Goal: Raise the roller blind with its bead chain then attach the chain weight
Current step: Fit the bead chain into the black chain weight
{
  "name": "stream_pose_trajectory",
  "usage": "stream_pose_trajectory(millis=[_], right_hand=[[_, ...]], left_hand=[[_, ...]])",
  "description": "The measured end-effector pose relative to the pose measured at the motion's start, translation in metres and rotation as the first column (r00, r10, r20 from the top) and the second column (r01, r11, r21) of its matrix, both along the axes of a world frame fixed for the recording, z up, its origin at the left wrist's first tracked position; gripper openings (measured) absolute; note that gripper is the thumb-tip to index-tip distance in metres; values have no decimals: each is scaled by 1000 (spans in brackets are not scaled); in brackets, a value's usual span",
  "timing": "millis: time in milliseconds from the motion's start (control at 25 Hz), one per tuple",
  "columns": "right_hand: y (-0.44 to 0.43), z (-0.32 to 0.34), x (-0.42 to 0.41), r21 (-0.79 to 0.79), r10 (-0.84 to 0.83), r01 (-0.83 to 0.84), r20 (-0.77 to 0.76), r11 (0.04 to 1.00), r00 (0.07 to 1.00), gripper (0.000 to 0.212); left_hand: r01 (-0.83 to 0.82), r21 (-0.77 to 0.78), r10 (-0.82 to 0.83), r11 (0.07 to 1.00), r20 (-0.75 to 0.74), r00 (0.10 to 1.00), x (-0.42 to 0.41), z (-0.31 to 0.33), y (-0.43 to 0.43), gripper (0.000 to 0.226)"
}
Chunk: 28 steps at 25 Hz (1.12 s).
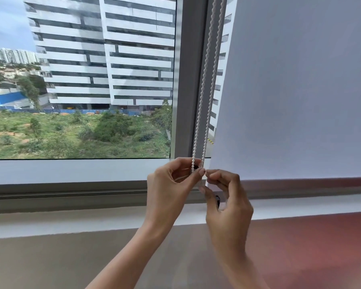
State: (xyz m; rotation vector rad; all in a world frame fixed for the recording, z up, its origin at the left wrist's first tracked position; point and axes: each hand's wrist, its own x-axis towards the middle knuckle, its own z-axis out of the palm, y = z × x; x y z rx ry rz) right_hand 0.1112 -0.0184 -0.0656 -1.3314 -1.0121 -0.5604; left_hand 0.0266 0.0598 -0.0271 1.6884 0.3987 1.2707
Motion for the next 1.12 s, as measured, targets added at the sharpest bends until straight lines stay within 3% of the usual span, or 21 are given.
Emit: stream_pose_trajectory(millis=[200, 400, 520, 640, 800, 960, 1120], right_hand=[[-9, -39, 12, 154, -161, 161, -18, 975, 987, 20], [24, -89, 45, -121, -243, 220, -219, 968, 945, 19], [44, -110, 67, -326, -302, 170, -411, 930, 860, 35], [57, -126, 80, -450, -342, 116, -463, 886, 817, 44], [60, -135, 93, -461, -352, 135, -423, 877, 835, 25], [54, -135, 101, -496, -323, 112, -362, 861, 874, 22], [41, -133, 80, -449, -186, 58, -245, 891, 952, 21]], left_hand=[[-28, 5, 28, 1000, -8, 1000, -4, -2, 6, 15], [-52, 5, 52, 999, 11, 999, -2, -7, 9, 16], [-55, -1, 55, 998, 26, 998, 1, -9, 7, 17], [-54, 1, 54, 999, 26, 998, 1, -10, 7, 17], [-58, -7, 58, 998, 25, 998, -1, -12, 8, 16], [-52, -30, 54, 998, 44, 998, -1, -13, 10, 16], [20, -132, -12, 991, 62, 998, -2, -10, 13, 19]])
